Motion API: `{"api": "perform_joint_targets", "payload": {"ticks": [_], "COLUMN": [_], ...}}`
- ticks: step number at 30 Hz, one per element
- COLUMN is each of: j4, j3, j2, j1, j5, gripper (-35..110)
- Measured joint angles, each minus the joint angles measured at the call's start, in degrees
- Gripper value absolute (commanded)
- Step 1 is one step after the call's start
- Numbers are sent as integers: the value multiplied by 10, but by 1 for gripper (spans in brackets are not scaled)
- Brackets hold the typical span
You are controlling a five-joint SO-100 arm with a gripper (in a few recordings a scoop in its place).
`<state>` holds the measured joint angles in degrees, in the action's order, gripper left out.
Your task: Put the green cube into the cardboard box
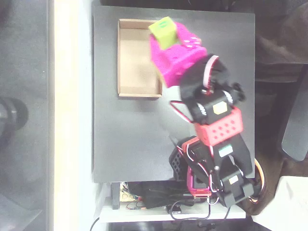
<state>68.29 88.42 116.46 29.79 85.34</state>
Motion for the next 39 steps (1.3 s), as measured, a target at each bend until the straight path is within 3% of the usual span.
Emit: {"api": "perform_joint_targets", "payload": {"ticks": [20, 39], "j4": [0, -14], "j3": [1, 0], "j2": [-305, -435], "j1": [37, 37], "j5": [-1, -4], "gripper": [9, 9]}}
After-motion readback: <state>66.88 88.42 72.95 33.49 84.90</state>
